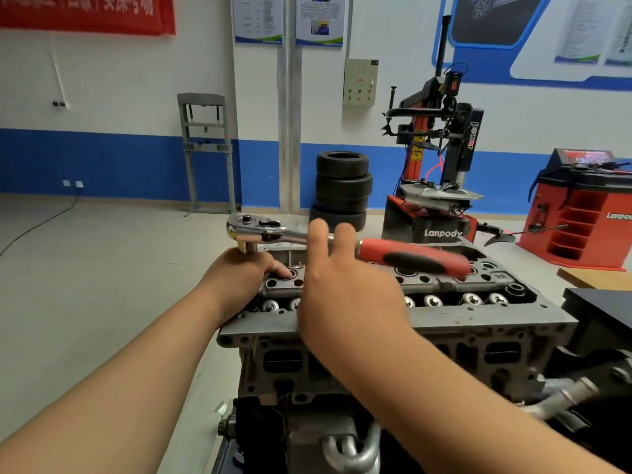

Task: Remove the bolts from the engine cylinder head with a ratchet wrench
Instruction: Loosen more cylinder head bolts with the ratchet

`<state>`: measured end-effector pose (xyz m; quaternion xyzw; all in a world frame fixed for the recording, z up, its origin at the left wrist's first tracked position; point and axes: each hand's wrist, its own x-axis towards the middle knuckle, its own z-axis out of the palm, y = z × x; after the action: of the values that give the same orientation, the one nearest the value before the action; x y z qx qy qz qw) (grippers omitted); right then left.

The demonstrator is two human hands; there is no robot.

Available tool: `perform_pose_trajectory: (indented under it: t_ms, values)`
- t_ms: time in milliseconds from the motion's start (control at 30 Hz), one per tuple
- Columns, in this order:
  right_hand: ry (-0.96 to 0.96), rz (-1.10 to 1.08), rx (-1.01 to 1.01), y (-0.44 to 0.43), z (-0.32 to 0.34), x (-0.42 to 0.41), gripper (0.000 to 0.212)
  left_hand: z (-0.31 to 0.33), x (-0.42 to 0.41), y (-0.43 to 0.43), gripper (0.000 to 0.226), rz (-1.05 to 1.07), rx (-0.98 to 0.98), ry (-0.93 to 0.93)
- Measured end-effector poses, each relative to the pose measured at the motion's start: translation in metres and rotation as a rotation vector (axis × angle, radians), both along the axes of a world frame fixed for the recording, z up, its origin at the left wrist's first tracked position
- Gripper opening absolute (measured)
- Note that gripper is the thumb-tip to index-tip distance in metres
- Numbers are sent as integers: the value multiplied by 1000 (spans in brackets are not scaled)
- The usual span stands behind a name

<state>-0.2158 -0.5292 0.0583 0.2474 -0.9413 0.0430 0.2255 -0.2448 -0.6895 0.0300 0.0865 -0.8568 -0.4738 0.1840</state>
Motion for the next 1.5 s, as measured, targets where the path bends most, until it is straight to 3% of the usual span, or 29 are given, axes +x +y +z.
perform_pose_trajectory:
  t_ms: [67,167,267,333,500,667,767,900,1000,1200,1267,1333,1400,1500]
  values:
    - [19,134,35,11,-7,31,96,-2,1,1,54,12,-167,10]
    - [11,183,26,12,-7,38,88,0,3,4,46,36,-236,40]
    - [-23,86,-117,6,10,-4,52,-2,2,0,28,-18,-13,8]
    - [-108,78,-168,-2,24,-40,39,-2,3,-1,22,-27,160,35]
    - [-362,207,-168,-61,40,-86,50,4,8,-1,27,-68,314,-23]
    - [-478,225,-61,-79,46,-83,54,4,8,3,22,42,262,-62]
    - [-391,144,-189,-60,34,-76,60,5,10,6,24,89,230,-57]
    - [-137,-34,-96,-25,8,-45,86,4,7,6,23,103,176,-29]
    - [-60,23,-68,-1,-2,-10,99,2,6,5,26,141,111,-20]
    - [-93,327,-76,13,-3,46,87,5,4,7,34,173,-187,-32]
    - [-67,270,-85,8,3,29,84,2,3,5,36,168,-114,-33]
    - [-72,175,-141,2,13,-3,68,0,4,2,33,181,94,-4]
    - [-137,120,-186,-8,23,-39,52,-2,5,1,27,132,169,-4]
    - [-317,217,-209,-41,30,-76,49,-2,6,0,24,67,208,2]
